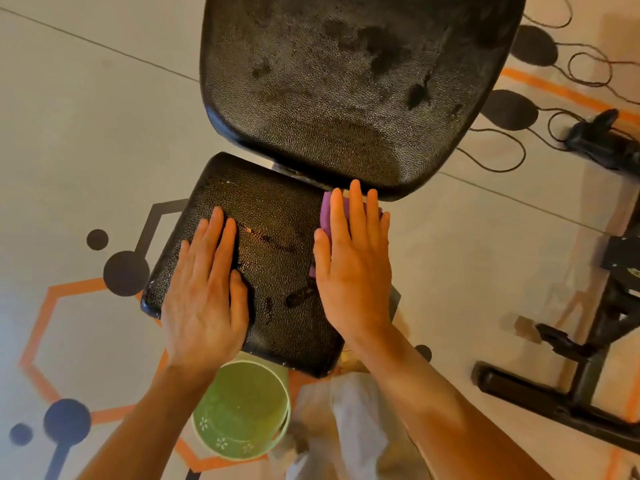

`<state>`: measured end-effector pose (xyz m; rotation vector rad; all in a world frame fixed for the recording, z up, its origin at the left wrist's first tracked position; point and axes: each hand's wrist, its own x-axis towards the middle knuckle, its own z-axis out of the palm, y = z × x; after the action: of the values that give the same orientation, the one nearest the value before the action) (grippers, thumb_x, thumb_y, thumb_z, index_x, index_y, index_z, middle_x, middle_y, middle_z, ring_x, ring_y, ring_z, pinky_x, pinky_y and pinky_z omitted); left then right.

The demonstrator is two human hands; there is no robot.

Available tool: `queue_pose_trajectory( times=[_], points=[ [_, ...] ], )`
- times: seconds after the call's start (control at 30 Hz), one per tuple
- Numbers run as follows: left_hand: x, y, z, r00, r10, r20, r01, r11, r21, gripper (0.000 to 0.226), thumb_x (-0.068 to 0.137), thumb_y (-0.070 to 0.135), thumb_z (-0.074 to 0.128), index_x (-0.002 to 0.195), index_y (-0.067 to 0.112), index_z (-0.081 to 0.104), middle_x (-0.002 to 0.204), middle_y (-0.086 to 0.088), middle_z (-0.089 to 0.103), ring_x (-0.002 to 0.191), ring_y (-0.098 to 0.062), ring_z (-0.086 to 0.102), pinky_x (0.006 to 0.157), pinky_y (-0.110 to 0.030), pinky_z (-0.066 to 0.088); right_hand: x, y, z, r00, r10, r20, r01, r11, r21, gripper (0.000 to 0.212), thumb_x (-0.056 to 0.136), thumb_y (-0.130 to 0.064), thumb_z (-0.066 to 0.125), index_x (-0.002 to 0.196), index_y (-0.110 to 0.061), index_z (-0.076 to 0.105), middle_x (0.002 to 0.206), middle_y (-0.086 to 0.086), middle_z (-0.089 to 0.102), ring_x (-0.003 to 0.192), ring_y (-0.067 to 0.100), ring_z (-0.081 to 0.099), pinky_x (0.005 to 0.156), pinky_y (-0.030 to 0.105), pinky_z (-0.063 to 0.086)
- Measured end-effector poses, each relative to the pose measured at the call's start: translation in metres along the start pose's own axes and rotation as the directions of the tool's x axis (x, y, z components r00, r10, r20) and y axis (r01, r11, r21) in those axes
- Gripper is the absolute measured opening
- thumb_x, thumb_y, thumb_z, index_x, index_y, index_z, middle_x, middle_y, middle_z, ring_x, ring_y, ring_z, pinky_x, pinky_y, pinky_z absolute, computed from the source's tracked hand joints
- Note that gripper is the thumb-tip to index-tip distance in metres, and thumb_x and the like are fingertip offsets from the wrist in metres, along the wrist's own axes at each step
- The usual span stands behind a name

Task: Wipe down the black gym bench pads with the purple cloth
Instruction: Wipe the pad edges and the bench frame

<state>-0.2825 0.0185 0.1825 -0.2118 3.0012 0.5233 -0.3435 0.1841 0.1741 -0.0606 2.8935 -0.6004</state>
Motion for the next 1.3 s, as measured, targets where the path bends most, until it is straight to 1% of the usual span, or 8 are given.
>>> queue_pose_trajectory(
  times=[0.17, 0.4, 0.6, 0.67, 0.8, 1.0, 1.17, 1.3],
  points=[
    [0.0, -0.002, 0.002, 1.0, 0.021, -0.014, -0.021, 1.0, 0.001, 0.055, 0.097, 0.02, 0.033, 0.151, 0.009, 0.031, 0.161, -0.004, 0.022, 0.15, -0.021, 0.018, 0.123, -0.04, 0.017, -0.017, -0.021, 0.017, 0.994, 0.086, -0.07, -0.089, 0.995, -0.044, 0.053, 0.101, -0.023, 0.032, 0.15, -0.007, 0.022, 0.159, 0.013, 0.016, 0.148, 0.032, 0.009, 0.121, 0.047, 0.012],
    [-0.002, -0.005, 0.003, 1.0, 0.025, 0.005, -0.025, 1.0, 0.004, 0.054, 0.099, 0.024, 0.032, 0.152, 0.014, 0.027, 0.162, -0.004, 0.019, 0.151, -0.019, 0.014, 0.124, -0.037, 0.011, -0.103, -0.04, 0.027, 0.998, -0.049, 0.038, 0.054, 0.988, -0.144, 0.055, 0.093, -0.019, 0.037, 0.146, -0.007, 0.034, 0.154, 0.013, 0.031, 0.144, 0.03, 0.022, 0.117, 0.045, 0.017],
    [0.0, -0.008, -0.002, 0.997, 0.05, 0.064, -0.046, 0.997, -0.058, 0.055, 0.099, 0.023, 0.029, 0.153, 0.013, 0.024, 0.163, -0.006, 0.013, 0.151, -0.019, 0.007, 0.123, -0.034, 0.003, 0.001, -0.034, 0.028, 0.946, 0.237, -0.223, -0.257, 0.964, -0.065, 0.047, 0.102, -0.022, 0.031, 0.146, -0.005, 0.033, 0.155, 0.017, 0.027, 0.145, 0.034, 0.02, 0.118, 0.05, 0.019],
    [0.0, -0.017, -0.01, 0.991, 0.101, 0.087, -0.087, 0.984, -0.153, 0.056, 0.098, 0.022, 0.032, 0.153, 0.012, 0.024, 0.163, -0.005, 0.013, 0.151, -0.019, 0.006, 0.122, -0.032, 0.001, -0.04, -0.054, 0.038, 0.973, 0.149, -0.175, -0.165, 0.983, -0.08, 0.05, 0.101, -0.025, 0.027, 0.149, -0.009, 0.027, 0.157, 0.012, 0.023, 0.148, 0.028, 0.014, 0.12, 0.046, 0.014],
    [0.0, -0.048, -0.022, 0.974, 0.212, 0.085, -0.207, 0.976, -0.073, 0.056, 0.1, 0.026, 0.027, 0.154, 0.012, 0.02, 0.163, -0.004, 0.012, 0.151, -0.019, 0.006, 0.123, -0.031, 0.001, -0.103, -0.065, 0.034, 0.996, -0.086, 0.032, 0.087, 0.995, -0.04, 0.051, 0.101, -0.025, 0.028, 0.151, -0.013, 0.023, 0.159, 0.005, 0.019, 0.149, 0.021, 0.006, 0.121, 0.041, 0.005],
    [-0.001, -0.059, -0.012, 0.965, 0.245, 0.094, -0.245, 0.969, -0.009, 0.055, 0.101, 0.027, 0.025, 0.152, 0.007, 0.023, 0.162, -0.009, 0.016, 0.15, -0.024, 0.014, 0.123, -0.037, 0.011, -0.008, -0.065, 0.036, 0.985, 0.129, -0.117, -0.137, 0.989, -0.062, 0.049, 0.103, -0.024, 0.023, 0.15, -0.014, 0.023, 0.16, 0.007, 0.017, 0.149, 0.023, 0.005, 0.122, 0.046, 0.008],
    [-0.002, -0.059, -0.011, 0.964, 0.259, 0.055, -0.259, 0.966, -0.014, 0.054, 0.101, 0.025, 0.027, 0.151, 0.004, 0.027, 0.16, -0.012, 0.021, 0.149, -0.024, 0.017, 0.122, -0.037, 0.013, -0.106, -0.068, 0.041, 0.962, -0.255, 0.096, 0.258, 0.966, -0.019, 0.049, 0.102, -0.03, 0.024, 0.149, -0.016, 0.026, 0.158, 0.003, 0.021, 0.148, 0.022, 0.007, 0.121, 0.039, -0.001],
    [-0.001, -0.058, -0.011, 0.968, 0.246, 0.048, -0.246, 0.969, -0.004, 0.053, 0.101, 0.025, 0.029, 0.151, 0.006, 0.027, 0.16, -0.01, 0.021, 0.149, -0.023, 0.017, 0.123, -0.035, 0.01, 0.004, -0.066, 0.038, 0.998, -0.053, -0.025, 0.052, 0.998, -0.032, 0.049, 0.103, -0.023, 0.026, 0.151, -0.015, 0.021, 0.16, 0.006, 0.016, 0.149, 0.022, 0.004, 0.122, 0.046, 0.005]
  ],
)
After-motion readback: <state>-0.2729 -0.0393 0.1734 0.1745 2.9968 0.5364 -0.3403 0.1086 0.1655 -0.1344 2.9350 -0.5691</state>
